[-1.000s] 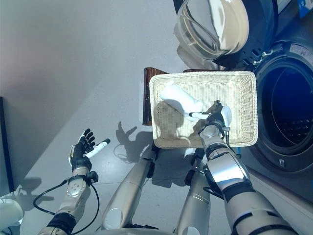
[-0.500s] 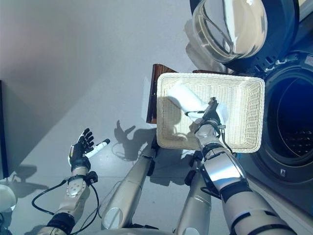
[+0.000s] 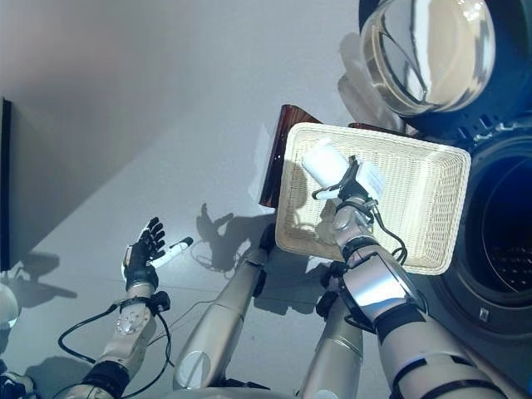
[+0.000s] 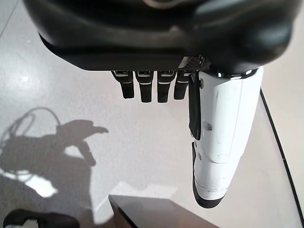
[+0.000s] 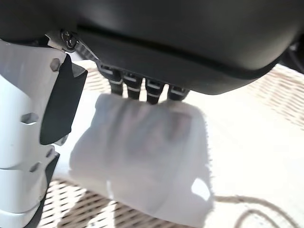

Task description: Pick up the clothes and place them into the washing machine

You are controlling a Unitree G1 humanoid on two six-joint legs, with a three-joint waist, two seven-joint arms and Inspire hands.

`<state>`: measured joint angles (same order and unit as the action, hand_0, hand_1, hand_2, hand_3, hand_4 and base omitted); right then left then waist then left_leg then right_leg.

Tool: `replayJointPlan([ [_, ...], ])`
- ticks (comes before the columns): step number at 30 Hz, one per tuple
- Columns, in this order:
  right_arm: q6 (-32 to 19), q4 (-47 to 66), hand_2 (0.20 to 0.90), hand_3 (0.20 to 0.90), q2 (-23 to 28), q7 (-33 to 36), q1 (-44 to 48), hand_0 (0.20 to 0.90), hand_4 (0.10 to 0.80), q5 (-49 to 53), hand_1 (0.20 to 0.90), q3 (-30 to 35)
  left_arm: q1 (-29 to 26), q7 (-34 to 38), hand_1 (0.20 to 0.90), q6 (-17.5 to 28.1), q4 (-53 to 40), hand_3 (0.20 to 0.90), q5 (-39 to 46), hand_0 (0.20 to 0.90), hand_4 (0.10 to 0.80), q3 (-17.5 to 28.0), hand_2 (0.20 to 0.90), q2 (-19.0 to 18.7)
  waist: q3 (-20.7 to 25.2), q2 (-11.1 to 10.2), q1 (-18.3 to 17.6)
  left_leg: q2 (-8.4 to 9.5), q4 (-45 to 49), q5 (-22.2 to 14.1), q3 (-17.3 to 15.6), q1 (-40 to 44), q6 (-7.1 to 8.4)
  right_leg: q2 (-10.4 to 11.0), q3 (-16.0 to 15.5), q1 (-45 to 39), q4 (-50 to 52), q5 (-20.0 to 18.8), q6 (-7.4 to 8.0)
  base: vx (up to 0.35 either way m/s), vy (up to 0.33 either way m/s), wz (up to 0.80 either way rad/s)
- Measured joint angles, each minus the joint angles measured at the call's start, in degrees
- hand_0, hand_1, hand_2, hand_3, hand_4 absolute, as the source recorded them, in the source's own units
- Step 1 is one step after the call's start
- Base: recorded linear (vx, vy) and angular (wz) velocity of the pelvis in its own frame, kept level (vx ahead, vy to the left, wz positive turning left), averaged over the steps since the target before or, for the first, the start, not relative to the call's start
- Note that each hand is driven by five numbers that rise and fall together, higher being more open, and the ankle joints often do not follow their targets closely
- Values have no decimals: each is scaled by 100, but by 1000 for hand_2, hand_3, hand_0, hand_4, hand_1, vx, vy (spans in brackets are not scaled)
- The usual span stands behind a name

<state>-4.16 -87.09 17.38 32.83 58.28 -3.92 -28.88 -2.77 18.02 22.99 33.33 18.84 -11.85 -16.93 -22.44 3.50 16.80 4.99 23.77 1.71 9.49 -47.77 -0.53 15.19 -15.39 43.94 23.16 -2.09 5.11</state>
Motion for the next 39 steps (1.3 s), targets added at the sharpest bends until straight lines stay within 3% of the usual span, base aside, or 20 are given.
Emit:
replayJointPlan([
  [3,89,-26,900,900,36,-1,147,900,800,-192,900,-86,-37,-93,900,-5,-35,900,-66,900,800,-70,900,-25,-67,-11,19,27,10,28,40,-94,7,52,-51,102,178,110,-41,-6,7,23],
  [4,149,-48,801,801,47,-1,178,801,729,-266,801,-95,-38,-106,900,-7,-33,900,-70,900,800,-72,900,-26,-84,-20,50,36,11,27,41,-103,7,74,-58,128,234,139,-54,-3,10,15],
  [5,189,-138,296,296,71,19,255,296,369,-346,296,-90,-45,-109,900,-7,-34,900,-94,900,800,-72,900,-31,-91,-23,64,65,13,27,64,-130,7,109,-60,188,325,208,-47,3,13,10],
  [6,202,-156,205,205,77,44,274,205,304,-368,205,-91,-44,-109,900,-7,-34,900,-104,900,800,-72,900,-37,-91,-23,78,68,21,27,69,-152,6,110,-61,210,343,230,-39,2,12,9],
  [23,303,-137,200,200,296,98,496,200,300,-590,200,-61,-97,-174,900,-28,-13,900,-241,900,800,-106,900,-97,-237,88,131,84,117,26,1,-187,8,146,58,343,478,261,-85,1,5,-1],
  [30,263,-41,200,200,239,75,319,200,300,-256,200,438,-100,-206,900,-41,213,900,-321,900,800,-333,900,-154,-236,101,130,59,101,-3,-149,-27,-35,133,190,257,440,236,-91,11,16,-8],
  [34,-103,98,200,200,155,-1,-101,200,300,862,200,1271,-46,-212,900,-69,790,900,-422,900,800,-539,900,-190,-206,158,12,16,-22,-48,-358,331,-102,73,388,-73,94,69,26,25,19,-28],
  [39,-772,512,200,200,109,-188,-523,200,300,3143,200,2538,55,-254,900,-151,1029,900,-815,900,800,-885,900,-329,-143,210,-183,-6,-82,-88,-653,471,-165,-8,677,-162,-229,-52,105,41,59,-26],
])
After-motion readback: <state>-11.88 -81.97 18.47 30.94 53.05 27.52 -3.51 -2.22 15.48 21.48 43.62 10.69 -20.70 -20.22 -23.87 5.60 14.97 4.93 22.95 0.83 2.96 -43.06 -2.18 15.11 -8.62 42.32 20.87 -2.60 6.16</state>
